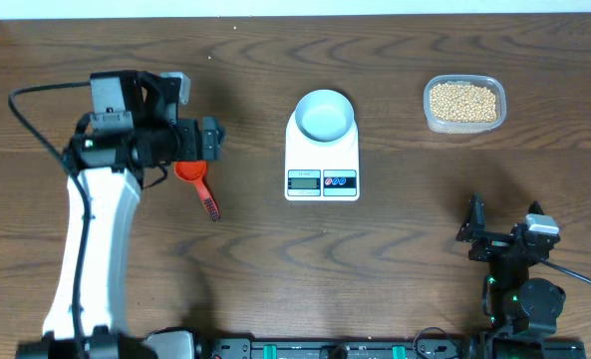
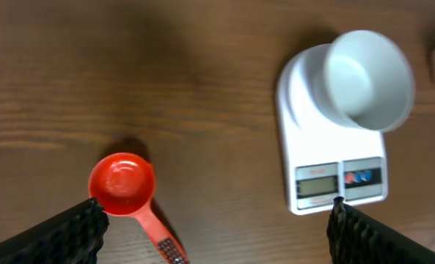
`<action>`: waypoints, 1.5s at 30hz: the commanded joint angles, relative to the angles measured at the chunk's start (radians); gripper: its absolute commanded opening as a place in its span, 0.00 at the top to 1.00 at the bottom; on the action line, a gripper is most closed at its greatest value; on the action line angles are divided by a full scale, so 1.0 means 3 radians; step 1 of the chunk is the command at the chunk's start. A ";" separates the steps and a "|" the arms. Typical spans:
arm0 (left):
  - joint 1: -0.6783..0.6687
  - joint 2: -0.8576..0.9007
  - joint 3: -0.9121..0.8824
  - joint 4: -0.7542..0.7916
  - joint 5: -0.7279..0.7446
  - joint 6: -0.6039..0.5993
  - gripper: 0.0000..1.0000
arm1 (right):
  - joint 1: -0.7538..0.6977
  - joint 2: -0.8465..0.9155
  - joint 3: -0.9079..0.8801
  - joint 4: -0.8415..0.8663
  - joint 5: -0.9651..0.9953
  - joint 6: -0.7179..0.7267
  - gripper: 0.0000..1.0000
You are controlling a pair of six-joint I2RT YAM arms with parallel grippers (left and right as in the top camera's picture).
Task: Scoop item into bowl and weigh 50g on scale
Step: 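Reach the left gripper to the red scoop and grasp its bowl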
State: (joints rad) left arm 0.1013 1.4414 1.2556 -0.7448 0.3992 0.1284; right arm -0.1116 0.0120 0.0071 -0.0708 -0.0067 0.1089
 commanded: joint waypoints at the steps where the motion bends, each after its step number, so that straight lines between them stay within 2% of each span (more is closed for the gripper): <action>1: 0.0174 0.0257 0.0055 0.0034 -0.0177 -0.0084 0.13 | 0.0032 -0.0018 -0.0005 -0.0017 0.0014 -0.0045 0.01; 2: 0.0226 0.0345 0.0055 0.0034 -0.0303 -0.0122 0.22 | 0.0032 -0.0018 -0.0005 -0.0017 0.0014 -0.0045 0.01; 3: 0.0272 0.0435 0.0055 0.0034 -0.0411 -0.0134 0.27 | 0.0032 -0.0018 -0.0005 -0.0017 0.0014 -0.0045 0.01; 9: 0.0435 0.0954 0.0055 0.0141 -0.0553 -0.0161 0.39 | 0.0032 -0.0018 -0.0005 -0.0017 0.0014 -0.0045 0.01; 13: 0.0444 0.1199 0.0055 0.0201 -0.0600 -0.0215 0.42 | 0.0032 -0.0018 -0.0005 -0.0017 0.0014 -0.0045 0.01; 26: 0.0443 0.1588 0.0028 0.0312 -0.0612 -0.0336 0.59 | 0.0032 -0.0018 -0.0005 -0.0017 0.0014 -0.0045 0.01; 45: 0.0434 0.1675 -0.0242 0.0585 -0.0612 -0.0359 0.67 | 0.0032 -0.0018 -0.0005 -0.0017 0.0014 -0.0045 0.01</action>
State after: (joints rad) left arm 0.2329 1.9289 1.2110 -0.5831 0.2291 0.0269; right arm -0.1116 0.0120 0.0071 -0.0708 -0.0067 0.1089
